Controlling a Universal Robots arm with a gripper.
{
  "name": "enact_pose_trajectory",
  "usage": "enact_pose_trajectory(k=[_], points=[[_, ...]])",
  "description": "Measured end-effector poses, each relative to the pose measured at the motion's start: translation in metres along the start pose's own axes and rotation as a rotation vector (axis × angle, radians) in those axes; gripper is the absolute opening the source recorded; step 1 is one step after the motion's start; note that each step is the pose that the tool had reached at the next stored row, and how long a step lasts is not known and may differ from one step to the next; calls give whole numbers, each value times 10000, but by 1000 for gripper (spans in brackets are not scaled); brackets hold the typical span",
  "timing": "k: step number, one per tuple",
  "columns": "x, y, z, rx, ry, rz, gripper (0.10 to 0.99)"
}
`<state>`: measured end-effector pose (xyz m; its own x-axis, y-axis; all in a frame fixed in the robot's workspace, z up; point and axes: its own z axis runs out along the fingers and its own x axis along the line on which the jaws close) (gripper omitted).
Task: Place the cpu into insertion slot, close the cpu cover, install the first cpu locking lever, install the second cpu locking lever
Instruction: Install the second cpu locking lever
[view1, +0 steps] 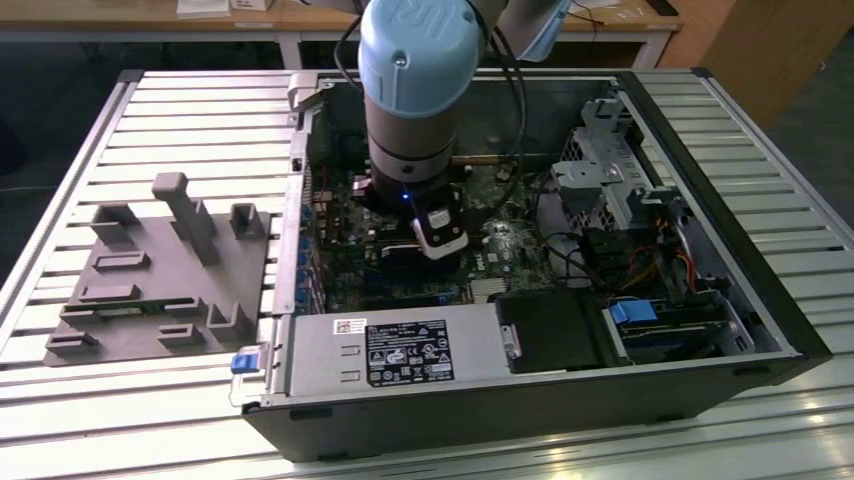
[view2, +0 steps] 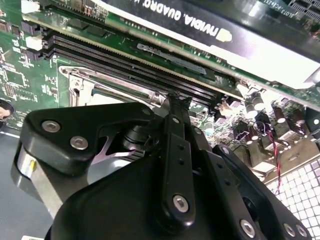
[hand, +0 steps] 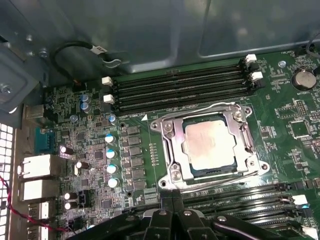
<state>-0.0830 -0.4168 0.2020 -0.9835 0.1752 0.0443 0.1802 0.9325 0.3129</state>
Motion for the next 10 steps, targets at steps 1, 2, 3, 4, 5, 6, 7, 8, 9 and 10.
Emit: enact_pose_trajectory(k=[1,2,3,4,5,6,7,8,9,10], points=[[1,7,3,0,0,-1,102],[2,13,4,-1,0,-1,102],[2,15,4,0,0,-2,102],[2,17,0,3,1,-2,102],[3,20,-6,2,1,-2,102],[3,23,-15,-2,1,-2,102],[4,27,-26,-6,1,-2,102],[5,31,-39,-9,1,-1,102],[6,36,-51,-12,2,0,102],[6,40,-63,-15,2,-1,102]])
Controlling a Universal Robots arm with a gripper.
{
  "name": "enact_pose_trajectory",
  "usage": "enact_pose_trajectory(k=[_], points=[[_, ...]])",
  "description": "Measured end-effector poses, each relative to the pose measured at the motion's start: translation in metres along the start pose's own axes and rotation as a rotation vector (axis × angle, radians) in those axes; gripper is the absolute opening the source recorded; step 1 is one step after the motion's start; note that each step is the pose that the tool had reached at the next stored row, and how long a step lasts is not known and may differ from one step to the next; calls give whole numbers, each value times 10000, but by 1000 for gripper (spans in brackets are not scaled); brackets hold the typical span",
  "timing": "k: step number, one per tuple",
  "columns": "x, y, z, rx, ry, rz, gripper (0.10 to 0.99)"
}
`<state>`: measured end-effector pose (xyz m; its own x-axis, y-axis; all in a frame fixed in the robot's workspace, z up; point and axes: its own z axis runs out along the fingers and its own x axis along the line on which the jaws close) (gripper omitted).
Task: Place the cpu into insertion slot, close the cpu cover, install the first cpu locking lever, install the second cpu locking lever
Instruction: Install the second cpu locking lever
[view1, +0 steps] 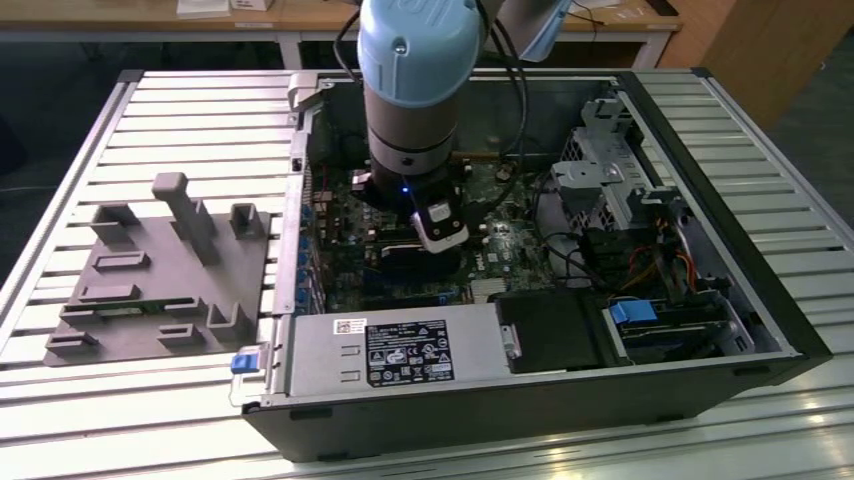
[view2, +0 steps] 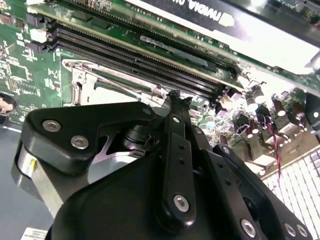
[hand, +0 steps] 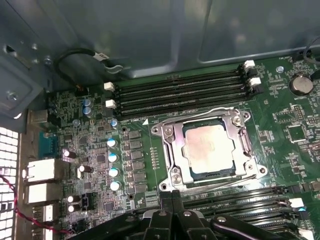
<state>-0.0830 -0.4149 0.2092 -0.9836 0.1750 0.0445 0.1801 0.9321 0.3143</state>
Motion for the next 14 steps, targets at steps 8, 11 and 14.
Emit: enact_pose_trajectory(k=[8,11,14], points=[[1,18,-18,-5,2,-1,102],[-18,25,-15,-32,26,-58,102],[-63,34,-12,-34,39,-91,102]])
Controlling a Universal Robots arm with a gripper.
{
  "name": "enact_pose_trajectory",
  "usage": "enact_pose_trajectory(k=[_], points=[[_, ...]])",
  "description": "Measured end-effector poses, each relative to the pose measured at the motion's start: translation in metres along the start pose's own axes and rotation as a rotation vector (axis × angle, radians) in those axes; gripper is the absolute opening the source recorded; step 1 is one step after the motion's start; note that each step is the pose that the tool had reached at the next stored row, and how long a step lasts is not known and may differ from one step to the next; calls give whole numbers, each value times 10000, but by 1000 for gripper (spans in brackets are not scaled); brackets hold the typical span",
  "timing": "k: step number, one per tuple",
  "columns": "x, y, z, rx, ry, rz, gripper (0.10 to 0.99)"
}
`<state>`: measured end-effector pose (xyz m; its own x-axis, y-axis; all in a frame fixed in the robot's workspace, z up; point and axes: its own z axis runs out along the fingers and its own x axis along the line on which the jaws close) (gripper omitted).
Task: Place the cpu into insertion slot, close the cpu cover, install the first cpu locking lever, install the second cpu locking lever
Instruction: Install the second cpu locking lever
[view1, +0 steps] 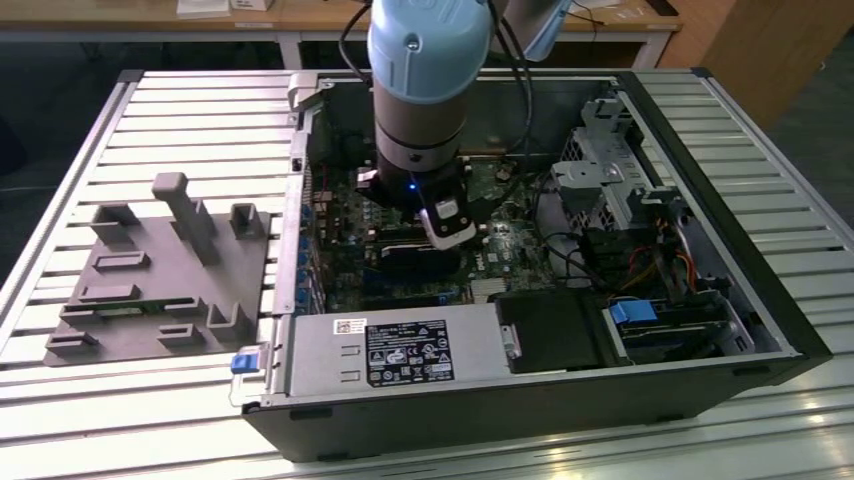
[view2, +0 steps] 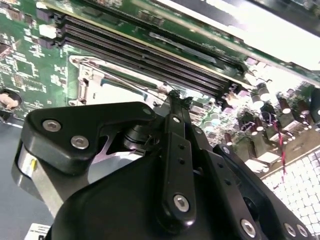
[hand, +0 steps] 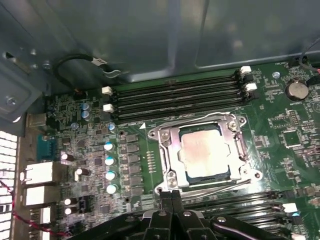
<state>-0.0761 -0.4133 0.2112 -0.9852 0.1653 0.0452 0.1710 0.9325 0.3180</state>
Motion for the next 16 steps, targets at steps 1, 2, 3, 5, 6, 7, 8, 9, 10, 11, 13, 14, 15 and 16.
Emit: enact_pose_trajectory(k=[1,2,3,5,6,7,8,9,10,11,13,14,15,16], points=[[-9,1,1,-1,2,-5,102],[-11,1,3,0,2,-7,102],[-12,0,7,0,2,-7,102],[-13,-3,17,0,4,-14,102],[-13,-6,23,1,6,-18,102],[-13,-8,31,1,6,-21,102],[-14,-12,41,2,8,-25,102],[-14,-14,49,2,9,-27,102],[-15,-17,57,2,9,-28,102],[-15,-20,66,2,10,-30,102],[-16,-25,80,2,10,-30,102],[-16,-27,86,2,10,-30,102],[-16,-29,92,2,10,-31,102],[-16,-31,97,3,10,-32,102]])
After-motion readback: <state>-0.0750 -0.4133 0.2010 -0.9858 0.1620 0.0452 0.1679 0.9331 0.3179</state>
